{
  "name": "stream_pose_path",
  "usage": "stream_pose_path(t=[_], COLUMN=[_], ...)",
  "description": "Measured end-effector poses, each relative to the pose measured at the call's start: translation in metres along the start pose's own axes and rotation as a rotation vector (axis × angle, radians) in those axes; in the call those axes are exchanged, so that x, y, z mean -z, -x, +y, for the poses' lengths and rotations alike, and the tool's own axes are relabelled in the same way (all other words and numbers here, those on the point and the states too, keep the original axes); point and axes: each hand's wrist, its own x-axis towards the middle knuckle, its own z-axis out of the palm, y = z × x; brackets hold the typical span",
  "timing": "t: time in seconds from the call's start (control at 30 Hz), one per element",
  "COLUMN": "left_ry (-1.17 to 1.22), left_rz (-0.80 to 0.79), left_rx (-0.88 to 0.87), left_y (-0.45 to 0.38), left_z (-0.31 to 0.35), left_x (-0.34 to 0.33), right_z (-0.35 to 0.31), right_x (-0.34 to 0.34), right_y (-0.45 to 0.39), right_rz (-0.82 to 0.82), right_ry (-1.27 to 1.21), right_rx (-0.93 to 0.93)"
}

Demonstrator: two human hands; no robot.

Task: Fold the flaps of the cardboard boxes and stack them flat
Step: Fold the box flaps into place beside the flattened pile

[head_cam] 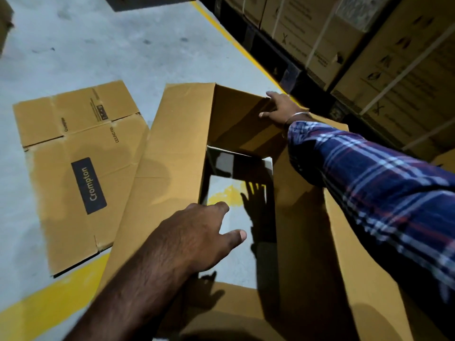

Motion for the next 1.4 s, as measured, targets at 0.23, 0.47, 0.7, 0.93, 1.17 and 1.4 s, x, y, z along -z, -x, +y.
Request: stream_pose_path(t=[0.23,0.47,0.7,0.93,1.17,1.4], left_ry=[0.076,0.109,0.130,0.236,0.195,0.292], left_rz=[-0.014,-0.004,0.146,0.418,0.461,0.250], left_rx=[-0.024,-0.036,-0.027,-0.022,0.216,0.435], left_y=[0.007,0.028,0.074,0.129,0.153,0.158], left_z=[0.001,-0.001,0.001,-0.011,-0.039,-0.037], left_x=[0.008,0.018,0.014,-0.002,-0.026,-0.046], right_z=[-0.014,-0.013,-0.057,-0.066,-0.065,-0.070], right_x=[0.018,0.021,-0.035,-0.073,-0.085,-0.081], right_y=[0.180,0.371,0.490,0.483,0.481,0.486], right_rz=[-0.124,-0.447,-0.462,-0.370,-0.266,-0.144], right_ry=[-0.275,-0.061,0.090,0.144,0.107,0.072], right_rx=[0.179,0.113,0.213,0.251,0.185,0.243])
